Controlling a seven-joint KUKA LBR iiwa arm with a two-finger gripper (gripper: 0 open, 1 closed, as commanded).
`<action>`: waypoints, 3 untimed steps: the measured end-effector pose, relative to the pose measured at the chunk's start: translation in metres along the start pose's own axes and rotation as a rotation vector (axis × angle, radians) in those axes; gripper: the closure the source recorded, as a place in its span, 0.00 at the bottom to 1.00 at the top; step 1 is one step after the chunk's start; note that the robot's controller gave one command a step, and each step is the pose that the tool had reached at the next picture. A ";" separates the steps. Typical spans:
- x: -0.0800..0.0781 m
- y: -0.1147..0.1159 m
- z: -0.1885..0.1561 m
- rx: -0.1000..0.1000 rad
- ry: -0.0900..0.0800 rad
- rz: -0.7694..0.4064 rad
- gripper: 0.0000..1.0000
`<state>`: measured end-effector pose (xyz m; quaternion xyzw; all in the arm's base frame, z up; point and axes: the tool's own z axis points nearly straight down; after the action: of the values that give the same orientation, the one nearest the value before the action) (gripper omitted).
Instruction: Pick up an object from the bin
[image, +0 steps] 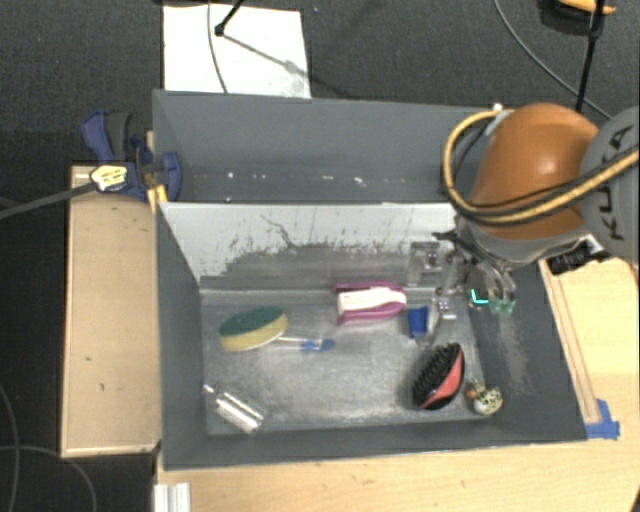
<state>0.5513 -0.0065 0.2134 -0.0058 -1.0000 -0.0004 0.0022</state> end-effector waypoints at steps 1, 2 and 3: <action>0.058 -0.066 0.142 0.002 -0.002 -0.454 0.00; 0.072 -0.117 0.112 -0.002 -0.013 -0.271 0.00; 0.060 -0.132 0.114 -0.003 -0.006 -1.027 0.00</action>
Offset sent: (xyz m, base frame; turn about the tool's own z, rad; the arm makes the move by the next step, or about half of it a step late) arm -0.0595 -0.0636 -0.1434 -0.4569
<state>0.4893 -0.1374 0.0999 0.4861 -0.8739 -0.0029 -0.0010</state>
